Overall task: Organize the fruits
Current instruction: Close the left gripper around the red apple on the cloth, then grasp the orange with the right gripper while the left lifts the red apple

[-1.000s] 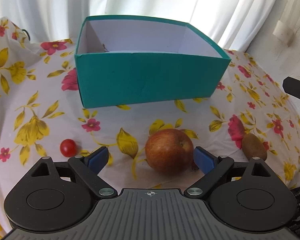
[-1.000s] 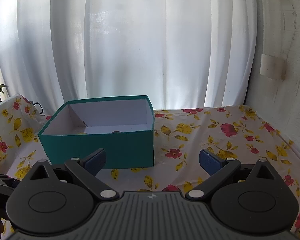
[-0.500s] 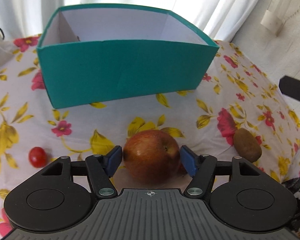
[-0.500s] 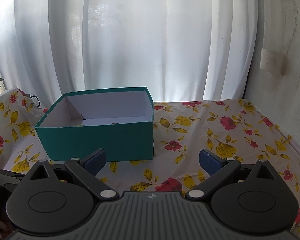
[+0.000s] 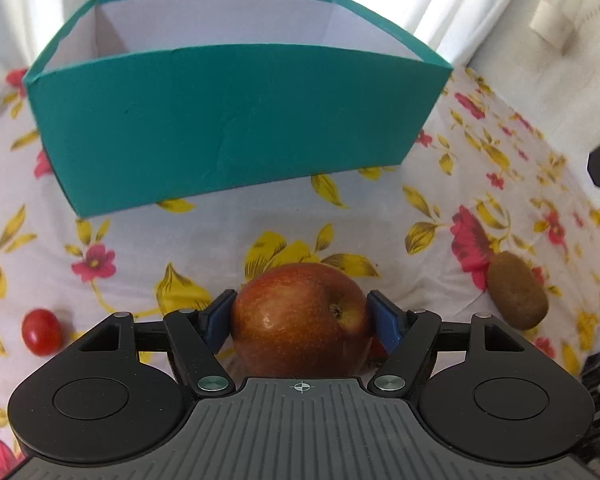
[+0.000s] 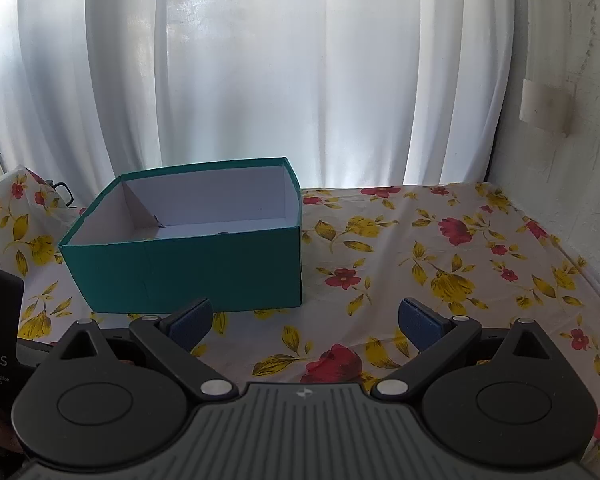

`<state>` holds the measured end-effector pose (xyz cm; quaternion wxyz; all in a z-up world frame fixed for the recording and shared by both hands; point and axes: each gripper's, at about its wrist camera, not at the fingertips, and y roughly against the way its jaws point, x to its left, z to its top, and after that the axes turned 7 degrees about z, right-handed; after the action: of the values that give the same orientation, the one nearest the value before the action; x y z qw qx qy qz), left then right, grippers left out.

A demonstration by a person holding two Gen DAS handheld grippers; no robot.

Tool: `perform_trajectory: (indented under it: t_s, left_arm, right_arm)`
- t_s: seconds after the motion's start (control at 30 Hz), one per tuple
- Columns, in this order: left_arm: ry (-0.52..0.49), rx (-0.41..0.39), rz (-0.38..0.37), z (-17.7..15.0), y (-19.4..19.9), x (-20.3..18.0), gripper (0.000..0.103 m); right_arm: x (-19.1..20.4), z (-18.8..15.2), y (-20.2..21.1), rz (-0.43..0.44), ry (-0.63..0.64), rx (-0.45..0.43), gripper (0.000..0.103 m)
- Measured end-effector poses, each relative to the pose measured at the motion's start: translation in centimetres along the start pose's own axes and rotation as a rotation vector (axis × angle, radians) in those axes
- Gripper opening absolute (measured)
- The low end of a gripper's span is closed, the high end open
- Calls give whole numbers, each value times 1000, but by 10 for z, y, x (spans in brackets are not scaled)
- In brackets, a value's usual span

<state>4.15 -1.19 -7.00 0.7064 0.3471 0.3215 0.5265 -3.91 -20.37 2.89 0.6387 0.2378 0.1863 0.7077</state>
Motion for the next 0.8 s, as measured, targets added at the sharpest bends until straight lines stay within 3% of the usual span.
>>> perform_trajectory:
  t_s: [0.23,0.53,0.8]
  left_arm:
    - [4,12,19,3,3,0,75]
    - [58,-82,69,9,44,14,75]
    - [94,-136,84,6,79,22,75]
  right_arm:
    - [-3,-1,-2,-15,1,9,99]
    - [0,-10,1,-17,25,26,99]
    - [11,-47,-6,29,54,169,85]
